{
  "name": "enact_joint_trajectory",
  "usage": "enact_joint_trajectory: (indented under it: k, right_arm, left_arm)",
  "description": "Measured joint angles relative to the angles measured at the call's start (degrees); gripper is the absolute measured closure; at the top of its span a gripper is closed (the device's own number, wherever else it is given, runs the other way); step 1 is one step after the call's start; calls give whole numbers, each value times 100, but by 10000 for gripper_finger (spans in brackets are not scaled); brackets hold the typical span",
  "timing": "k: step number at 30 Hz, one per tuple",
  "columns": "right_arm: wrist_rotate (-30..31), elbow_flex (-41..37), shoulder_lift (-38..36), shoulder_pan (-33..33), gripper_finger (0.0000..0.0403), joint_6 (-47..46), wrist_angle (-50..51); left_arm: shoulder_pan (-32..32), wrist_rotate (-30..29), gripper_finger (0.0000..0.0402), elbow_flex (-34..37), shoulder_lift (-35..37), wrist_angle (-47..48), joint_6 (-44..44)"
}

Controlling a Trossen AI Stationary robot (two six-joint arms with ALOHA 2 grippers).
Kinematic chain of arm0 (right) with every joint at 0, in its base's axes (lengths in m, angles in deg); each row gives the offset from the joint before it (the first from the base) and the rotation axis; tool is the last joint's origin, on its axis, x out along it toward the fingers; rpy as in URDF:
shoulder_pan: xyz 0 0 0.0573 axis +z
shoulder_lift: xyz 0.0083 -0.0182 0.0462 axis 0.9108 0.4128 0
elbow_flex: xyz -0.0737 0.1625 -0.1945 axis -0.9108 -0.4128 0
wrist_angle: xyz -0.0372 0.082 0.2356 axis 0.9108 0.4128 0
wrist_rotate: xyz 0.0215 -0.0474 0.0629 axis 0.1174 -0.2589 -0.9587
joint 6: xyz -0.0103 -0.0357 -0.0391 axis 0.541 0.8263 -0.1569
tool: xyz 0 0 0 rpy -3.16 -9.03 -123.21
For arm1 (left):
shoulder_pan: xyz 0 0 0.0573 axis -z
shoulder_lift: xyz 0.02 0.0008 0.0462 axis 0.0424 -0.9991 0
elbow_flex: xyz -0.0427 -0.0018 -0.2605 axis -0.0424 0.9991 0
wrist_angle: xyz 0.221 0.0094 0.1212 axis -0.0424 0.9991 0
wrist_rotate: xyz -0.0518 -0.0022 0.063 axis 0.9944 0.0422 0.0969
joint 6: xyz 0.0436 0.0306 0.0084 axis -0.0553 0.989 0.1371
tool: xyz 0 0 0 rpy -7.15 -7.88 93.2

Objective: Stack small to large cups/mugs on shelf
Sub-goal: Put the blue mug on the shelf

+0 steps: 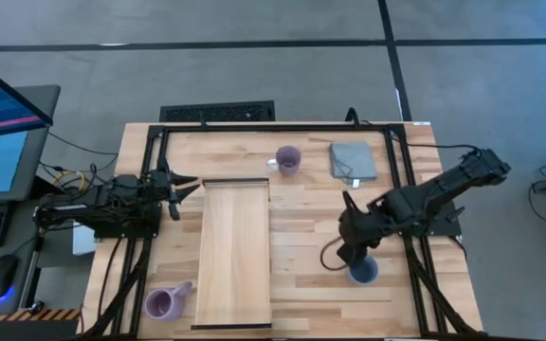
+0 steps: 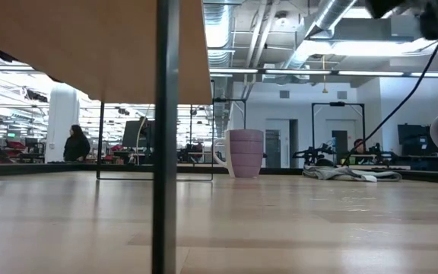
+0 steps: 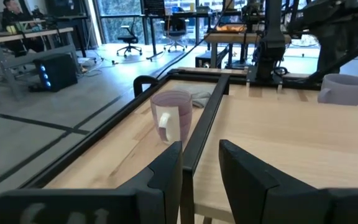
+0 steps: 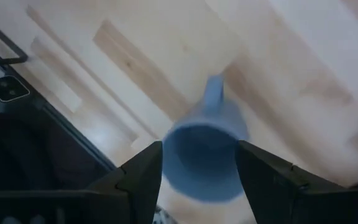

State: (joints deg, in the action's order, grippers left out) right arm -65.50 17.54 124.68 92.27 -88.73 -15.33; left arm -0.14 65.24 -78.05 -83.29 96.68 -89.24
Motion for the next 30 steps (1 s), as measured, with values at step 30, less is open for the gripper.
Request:
enact_joint_trajectory:
  k: [30]
  right_arm:
    - [852,-3,1186,1411,178,-2448,683]
  left_arm:
    - [1,0,303,0,0,93,-13]
